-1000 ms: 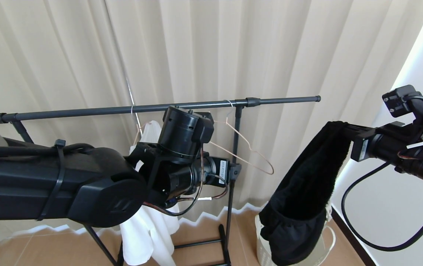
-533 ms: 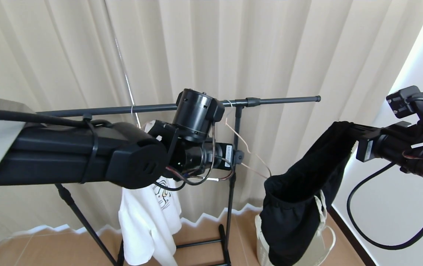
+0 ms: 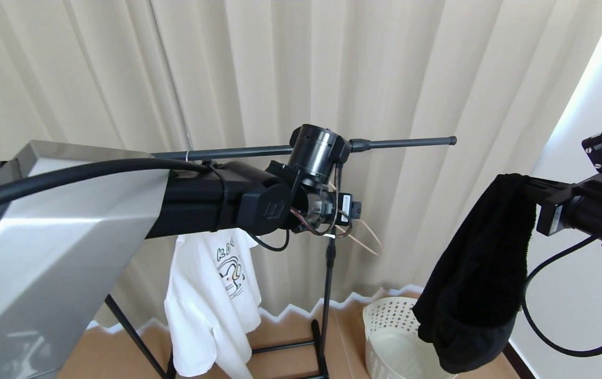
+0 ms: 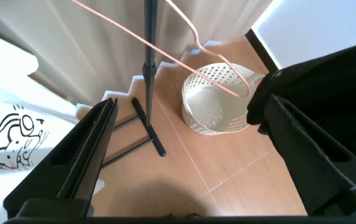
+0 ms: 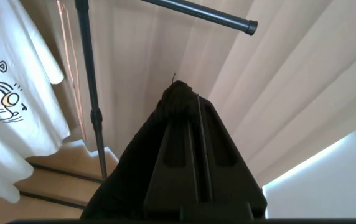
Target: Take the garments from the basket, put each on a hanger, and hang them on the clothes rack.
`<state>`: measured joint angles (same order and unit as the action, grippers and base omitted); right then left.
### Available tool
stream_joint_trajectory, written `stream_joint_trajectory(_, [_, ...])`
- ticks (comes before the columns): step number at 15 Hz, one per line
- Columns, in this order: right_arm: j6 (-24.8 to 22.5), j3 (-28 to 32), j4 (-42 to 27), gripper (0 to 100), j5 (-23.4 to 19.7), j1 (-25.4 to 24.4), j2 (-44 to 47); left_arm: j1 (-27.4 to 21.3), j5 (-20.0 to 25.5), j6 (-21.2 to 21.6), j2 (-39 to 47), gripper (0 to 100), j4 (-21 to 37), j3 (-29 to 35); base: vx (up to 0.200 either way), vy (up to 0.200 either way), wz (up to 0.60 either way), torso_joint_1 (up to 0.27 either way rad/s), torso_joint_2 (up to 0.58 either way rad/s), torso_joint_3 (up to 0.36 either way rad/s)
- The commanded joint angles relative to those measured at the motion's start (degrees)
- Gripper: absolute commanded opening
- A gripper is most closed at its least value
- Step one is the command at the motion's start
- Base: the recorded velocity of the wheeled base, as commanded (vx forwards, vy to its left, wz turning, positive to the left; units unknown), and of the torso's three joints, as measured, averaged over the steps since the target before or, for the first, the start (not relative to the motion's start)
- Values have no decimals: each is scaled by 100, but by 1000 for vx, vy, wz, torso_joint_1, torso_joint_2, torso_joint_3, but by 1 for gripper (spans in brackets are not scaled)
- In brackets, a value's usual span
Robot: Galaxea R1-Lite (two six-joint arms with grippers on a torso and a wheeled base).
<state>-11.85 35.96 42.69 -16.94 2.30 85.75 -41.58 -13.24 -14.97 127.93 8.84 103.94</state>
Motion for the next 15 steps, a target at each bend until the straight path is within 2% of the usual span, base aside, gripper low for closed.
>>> stream_joint_trajectory(1, [-2,51,29,0,16,33,82,45,-21,-6,320,100,65,338,0,0,0,0,0,0])
stream_joint_trajectory(5, [-2,51,37,0,25,33,100,221,32,47,567,100,30,707,0,0,0,0,0,0])
stream_joint_trajectory(9, [-2,51,37,0,25,33,109,291,313,214,944,100,-22,1065,0,0,0,0,0,0])
stream_joint_trajectory(11, [-2,51,37,0,25,33,109,300,630,319,1103,100,-365,1065,0,0,0,0,0,0])
stream_joint_trajectory(15, [-2,51,37,0,25,33,118,405,682,671,1428,100,-972,1065,0,0,0,0,0,0])
